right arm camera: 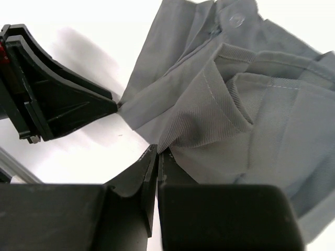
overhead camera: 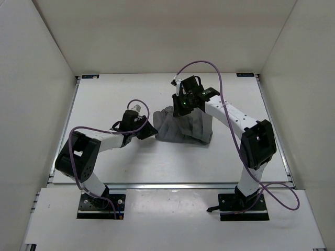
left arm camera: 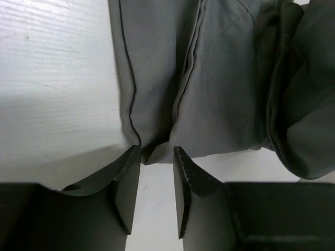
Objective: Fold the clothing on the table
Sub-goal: Fold the skirt
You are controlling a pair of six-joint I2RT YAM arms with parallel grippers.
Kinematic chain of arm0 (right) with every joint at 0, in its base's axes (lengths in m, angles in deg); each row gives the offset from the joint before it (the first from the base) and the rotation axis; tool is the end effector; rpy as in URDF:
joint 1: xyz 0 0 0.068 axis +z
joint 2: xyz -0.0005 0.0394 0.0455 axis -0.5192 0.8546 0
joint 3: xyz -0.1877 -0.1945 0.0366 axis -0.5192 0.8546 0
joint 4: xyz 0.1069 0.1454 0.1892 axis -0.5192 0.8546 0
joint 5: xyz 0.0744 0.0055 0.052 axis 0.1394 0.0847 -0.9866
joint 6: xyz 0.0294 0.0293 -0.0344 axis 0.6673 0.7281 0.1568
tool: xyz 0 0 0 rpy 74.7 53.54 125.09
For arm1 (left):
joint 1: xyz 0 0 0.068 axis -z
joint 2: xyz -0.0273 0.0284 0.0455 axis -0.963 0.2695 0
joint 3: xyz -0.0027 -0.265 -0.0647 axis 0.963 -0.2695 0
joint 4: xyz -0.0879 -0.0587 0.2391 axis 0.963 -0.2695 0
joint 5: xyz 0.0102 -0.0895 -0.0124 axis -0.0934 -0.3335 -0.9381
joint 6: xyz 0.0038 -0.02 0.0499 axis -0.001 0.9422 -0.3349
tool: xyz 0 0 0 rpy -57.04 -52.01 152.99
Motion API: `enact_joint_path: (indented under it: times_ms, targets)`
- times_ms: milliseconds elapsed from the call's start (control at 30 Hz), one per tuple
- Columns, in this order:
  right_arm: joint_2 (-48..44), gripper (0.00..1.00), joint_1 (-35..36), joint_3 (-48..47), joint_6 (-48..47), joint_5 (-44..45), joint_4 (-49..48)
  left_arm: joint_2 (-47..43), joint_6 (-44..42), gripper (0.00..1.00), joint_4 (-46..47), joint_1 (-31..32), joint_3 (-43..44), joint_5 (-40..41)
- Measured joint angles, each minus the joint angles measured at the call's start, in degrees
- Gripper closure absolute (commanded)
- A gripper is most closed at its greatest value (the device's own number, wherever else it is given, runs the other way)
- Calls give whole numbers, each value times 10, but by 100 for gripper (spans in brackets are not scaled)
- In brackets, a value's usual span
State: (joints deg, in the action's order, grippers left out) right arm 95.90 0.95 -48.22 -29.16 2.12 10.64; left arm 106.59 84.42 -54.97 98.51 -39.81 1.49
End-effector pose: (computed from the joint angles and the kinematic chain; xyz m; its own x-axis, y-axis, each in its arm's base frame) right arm 0.3396 0.2242 0.2919 -0.7311 -0.2828 -0.6209 -0.5443 0.7905 0.2808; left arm 0.2808 -0.1348 0.1504 -0.8203 -0.3970 -0.4116 -0.0480 0.7650 -0.6422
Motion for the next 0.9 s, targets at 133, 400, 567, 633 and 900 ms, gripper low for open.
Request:
enact_joint_path:
  times_ms: [133, 400, 567, 633, 900]
  targets:
    - [2, 100, 3, 12, 12, -15, -6, 5, 17, 55, 13, 2, -8, -1]
    - [2, 100, 4, 14, 19, -24, -16, 60, 36, 65, 23, 5, 10, -5]
    - [2, 100, 3, 24, 19, -29, -26, 73, 63, 100, 52, 16, 6, -12]
    - [2, 100, 3, 25, 19, -34, -22, 78, 72, 100, 64, 20, 2, -20]
    - [4, 100, 7, -22, 49, -81, -21, 80, 103, 100, 99, 42, -24, -28]
